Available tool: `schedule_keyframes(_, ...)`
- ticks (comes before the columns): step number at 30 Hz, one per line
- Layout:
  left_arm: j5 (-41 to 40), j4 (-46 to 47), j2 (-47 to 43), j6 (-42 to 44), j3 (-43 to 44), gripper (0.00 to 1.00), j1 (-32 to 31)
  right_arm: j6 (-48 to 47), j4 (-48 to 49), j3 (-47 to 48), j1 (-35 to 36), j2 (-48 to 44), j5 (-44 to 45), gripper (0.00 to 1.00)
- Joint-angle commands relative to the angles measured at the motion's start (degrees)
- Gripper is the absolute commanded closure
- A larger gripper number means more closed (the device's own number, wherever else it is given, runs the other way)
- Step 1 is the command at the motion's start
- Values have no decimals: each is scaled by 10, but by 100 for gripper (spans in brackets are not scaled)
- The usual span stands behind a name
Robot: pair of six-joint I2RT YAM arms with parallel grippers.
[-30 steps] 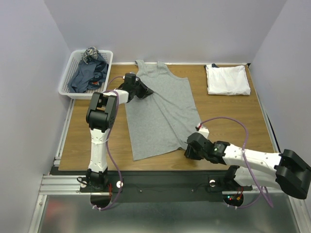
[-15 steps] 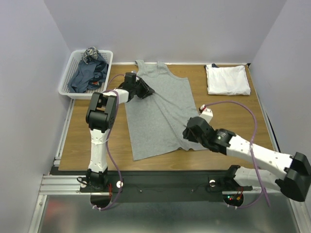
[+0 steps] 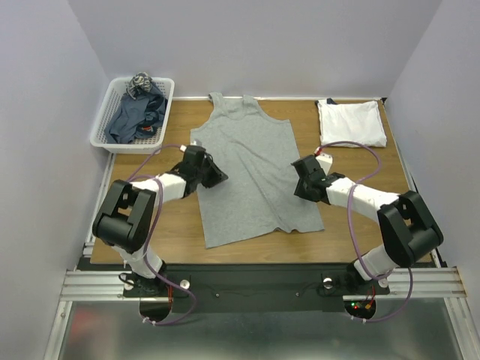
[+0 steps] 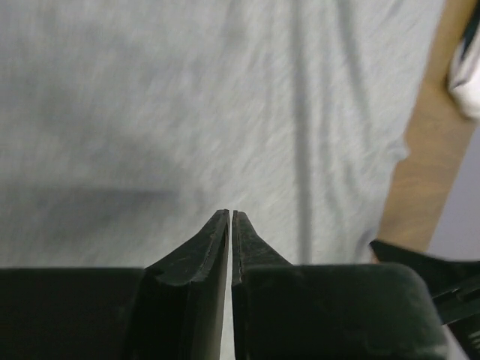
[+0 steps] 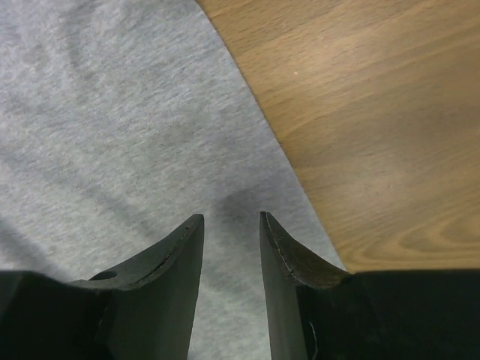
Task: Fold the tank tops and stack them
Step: Flatten the tank top out
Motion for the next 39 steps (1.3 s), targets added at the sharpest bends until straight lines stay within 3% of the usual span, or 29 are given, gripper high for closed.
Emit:
schedule_keyframes(1, -73, 0, -64, -27, -87, 84, -44, -17, 53, 20, -14, 25, -18, 59)
schedule_keyframes(4, -96, -8, -107, -50, -153, 89, -66, -21, 63, 8, -39, 40, -26, 59)
schedule_keyframes(10, -157, -71, -157, -98, -203, 94, -115, -35, 74, -24, -103, 31, -51, 59)
schedule_keyframes(24, -171, -136, -209, -167, -221, 95, -218, -22, 73, -125, -116, -112, -98, 57)
schedule_keyframes(29, -213, -224, -279, -116, -139, 76, -218, -44, 24, -76, -116, -166, -111, 51)
schedule_keyframes(33, -261, -262, -313, -51, -59, 65, -166, -52, -6, -25, -97, -186, -162, 50)
schedule_keyframes(36, -223, -224, -301, 10, -22, 62, -42, -18, -28, 20, 43, -157, -100, 49)
schedule_keyframes(37, -196, -199, -272, 26, -10, 63, -12, 3, -37, 35, 123, -144, -60, 49)
schedule_keyframes(39, -179, -191, -203, 54, 43, 63, 42, 18, -40, 80, 182, -91, -41, 49)
